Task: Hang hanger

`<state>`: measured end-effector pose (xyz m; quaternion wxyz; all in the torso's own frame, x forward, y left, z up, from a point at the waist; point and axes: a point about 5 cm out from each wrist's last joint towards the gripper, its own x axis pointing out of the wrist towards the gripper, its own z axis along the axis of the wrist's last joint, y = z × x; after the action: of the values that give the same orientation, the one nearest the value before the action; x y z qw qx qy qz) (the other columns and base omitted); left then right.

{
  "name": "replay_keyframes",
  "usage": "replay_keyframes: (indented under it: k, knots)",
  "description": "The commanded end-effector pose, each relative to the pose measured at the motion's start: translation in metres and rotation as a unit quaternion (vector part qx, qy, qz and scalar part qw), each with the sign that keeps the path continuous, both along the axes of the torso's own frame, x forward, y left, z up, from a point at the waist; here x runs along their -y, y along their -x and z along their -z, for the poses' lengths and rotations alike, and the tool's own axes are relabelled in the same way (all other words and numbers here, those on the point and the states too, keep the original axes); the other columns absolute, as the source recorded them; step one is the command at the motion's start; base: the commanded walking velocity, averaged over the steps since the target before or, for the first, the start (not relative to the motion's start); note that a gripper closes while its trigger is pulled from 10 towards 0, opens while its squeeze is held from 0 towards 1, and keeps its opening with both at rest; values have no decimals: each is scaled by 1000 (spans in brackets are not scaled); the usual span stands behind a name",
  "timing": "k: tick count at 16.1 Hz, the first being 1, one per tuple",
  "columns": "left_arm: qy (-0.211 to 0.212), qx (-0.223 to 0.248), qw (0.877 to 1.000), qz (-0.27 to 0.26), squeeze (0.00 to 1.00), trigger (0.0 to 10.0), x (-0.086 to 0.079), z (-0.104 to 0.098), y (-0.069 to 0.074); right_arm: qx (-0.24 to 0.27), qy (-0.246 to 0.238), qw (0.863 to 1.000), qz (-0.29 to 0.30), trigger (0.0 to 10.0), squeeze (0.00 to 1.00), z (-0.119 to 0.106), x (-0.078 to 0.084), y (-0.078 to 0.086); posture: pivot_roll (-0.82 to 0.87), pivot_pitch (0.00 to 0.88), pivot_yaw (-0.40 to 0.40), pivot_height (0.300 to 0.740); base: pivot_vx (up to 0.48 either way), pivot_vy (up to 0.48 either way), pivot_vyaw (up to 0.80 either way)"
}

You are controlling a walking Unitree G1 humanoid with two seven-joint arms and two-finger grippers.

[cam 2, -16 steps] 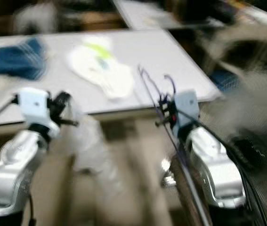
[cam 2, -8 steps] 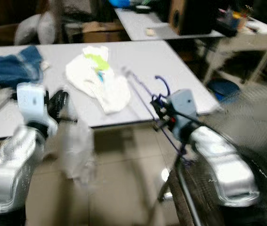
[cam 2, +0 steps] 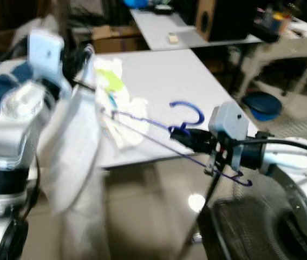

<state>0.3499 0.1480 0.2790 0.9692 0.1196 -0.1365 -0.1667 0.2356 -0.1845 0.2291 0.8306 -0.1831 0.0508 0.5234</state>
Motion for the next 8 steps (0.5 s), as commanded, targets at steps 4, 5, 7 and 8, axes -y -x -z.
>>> replay_keyframes:
  k: [4, 5, 7, 8]
  knots:
    - [12, 47, 998, 29, 0, 10000, -11, -41, -4, -1, -3, 997, -83, 10000, 0, -2, -23, 3, -66, 0, 34, 740, 418, 0, 0]
    - [25, 60, 997, 41, 0, 10000, -10, -53, 1, 5, -7, 995, -95, 10000, 0, -1, -32, -2, -60, 0, 29, 740, 420, 0, 0]
    - [32, 76, 995, 61, 0, 10000, -8, -64, 8, 14, -10, 994, -105, 10000, 0, -2, -40, -11, -44, 0, 12, 740, 416, 0, 0]
    - [36, 81, 994, 65, 0, 10000, -9, -67, 11, 18, -11, 994, -107, 10000, 0, -3, -42, -14, -44, 0, 12, 740, 416, 0, 0]
